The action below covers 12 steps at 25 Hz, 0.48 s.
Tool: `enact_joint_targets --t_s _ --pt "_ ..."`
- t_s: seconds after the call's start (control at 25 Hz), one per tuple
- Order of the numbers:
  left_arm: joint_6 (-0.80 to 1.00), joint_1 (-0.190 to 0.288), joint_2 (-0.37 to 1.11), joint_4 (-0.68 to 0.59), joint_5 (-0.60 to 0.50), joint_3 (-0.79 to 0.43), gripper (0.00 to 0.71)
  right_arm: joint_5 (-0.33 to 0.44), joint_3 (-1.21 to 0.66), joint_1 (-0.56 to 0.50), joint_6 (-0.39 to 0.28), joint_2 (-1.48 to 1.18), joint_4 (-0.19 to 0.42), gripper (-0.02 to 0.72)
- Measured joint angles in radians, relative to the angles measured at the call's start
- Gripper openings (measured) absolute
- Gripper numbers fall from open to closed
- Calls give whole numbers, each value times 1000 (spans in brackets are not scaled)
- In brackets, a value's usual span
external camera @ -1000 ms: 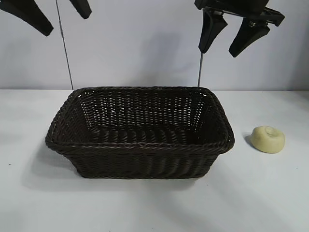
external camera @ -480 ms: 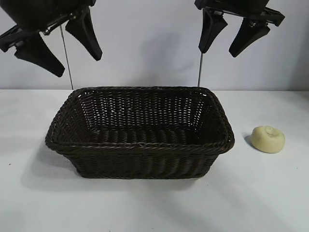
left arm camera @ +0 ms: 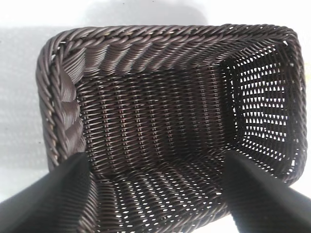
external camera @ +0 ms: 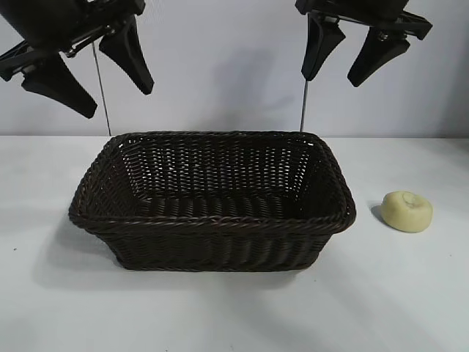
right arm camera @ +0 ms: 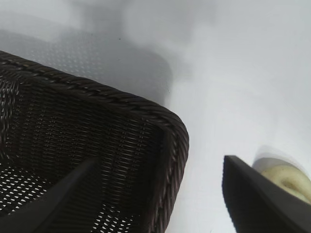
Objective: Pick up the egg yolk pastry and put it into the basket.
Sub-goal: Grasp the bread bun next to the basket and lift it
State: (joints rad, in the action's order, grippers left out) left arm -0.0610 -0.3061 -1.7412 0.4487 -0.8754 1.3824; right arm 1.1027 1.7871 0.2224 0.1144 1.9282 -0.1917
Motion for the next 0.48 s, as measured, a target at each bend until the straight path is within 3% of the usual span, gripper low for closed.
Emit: enact_joint_targets --t_s 0.32,0.48 --pt "0 0 0 0 0 -1 549 53 0 -14 -18 0 122 509" --pt "0 0 0 0 0 -1 549 71 0 -66 -32 0 137 509"
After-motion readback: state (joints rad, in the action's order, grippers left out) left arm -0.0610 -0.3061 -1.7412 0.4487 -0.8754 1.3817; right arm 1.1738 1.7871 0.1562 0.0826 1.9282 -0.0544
